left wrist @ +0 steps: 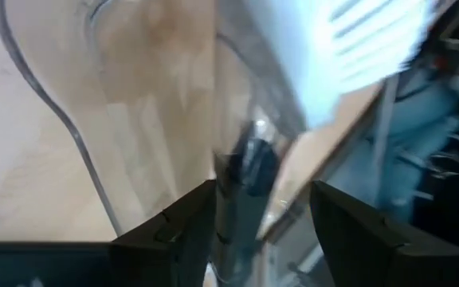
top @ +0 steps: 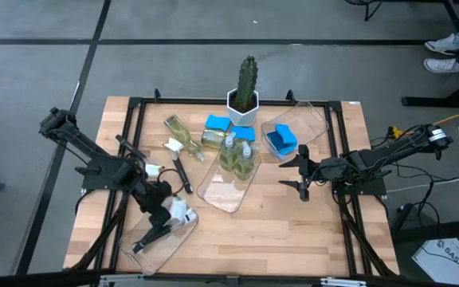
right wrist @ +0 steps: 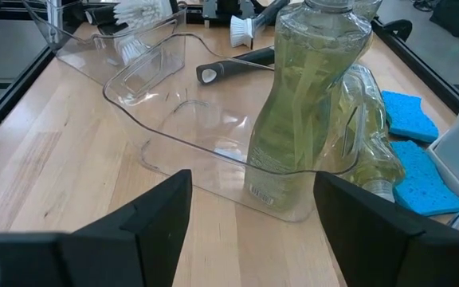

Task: Pick & Place Kitchen Sink Supplies
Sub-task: Put the green soap dispenser into the middle transparent bin

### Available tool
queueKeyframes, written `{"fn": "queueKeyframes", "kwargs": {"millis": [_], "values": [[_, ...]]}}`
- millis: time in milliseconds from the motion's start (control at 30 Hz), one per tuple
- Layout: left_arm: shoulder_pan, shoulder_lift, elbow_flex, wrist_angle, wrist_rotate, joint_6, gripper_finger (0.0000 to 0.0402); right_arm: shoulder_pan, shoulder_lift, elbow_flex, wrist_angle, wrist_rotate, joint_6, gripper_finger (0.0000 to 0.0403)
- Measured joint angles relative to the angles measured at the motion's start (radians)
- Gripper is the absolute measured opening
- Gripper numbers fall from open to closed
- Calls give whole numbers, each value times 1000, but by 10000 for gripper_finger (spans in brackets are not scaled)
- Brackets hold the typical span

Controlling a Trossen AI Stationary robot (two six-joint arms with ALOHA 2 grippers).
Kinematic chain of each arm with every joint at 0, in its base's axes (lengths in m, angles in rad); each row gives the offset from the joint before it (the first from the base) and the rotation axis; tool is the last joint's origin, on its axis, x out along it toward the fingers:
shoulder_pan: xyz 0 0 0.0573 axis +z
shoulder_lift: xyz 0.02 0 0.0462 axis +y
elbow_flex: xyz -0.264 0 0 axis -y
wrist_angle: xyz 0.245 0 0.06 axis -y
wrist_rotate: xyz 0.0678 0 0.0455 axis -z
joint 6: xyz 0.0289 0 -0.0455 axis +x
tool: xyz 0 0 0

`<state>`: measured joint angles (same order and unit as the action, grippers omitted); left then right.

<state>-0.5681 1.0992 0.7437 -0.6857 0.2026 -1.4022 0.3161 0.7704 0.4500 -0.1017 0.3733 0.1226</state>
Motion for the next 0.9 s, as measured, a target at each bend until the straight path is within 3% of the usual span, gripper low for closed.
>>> {"fn": "queueKeyframes", "kwargs": {"millis": [133,300,467,667,900], "values": [[16,-80,2,-32,-2,-6,169,0,0,0,0,0,0,262],[16,-133,2,-292,-61,-2,126,0,0,0,0,0,-2,262],[34,-141,2,-471,-209,102,83,0,0,0,0,0,-5,262],[154,-141,2,-429,-389,334,54,0,0,0,0,0,-13,262],[446,-108,2,-316,-361,598,7,0,0,0,0,0,-15,262]]}}
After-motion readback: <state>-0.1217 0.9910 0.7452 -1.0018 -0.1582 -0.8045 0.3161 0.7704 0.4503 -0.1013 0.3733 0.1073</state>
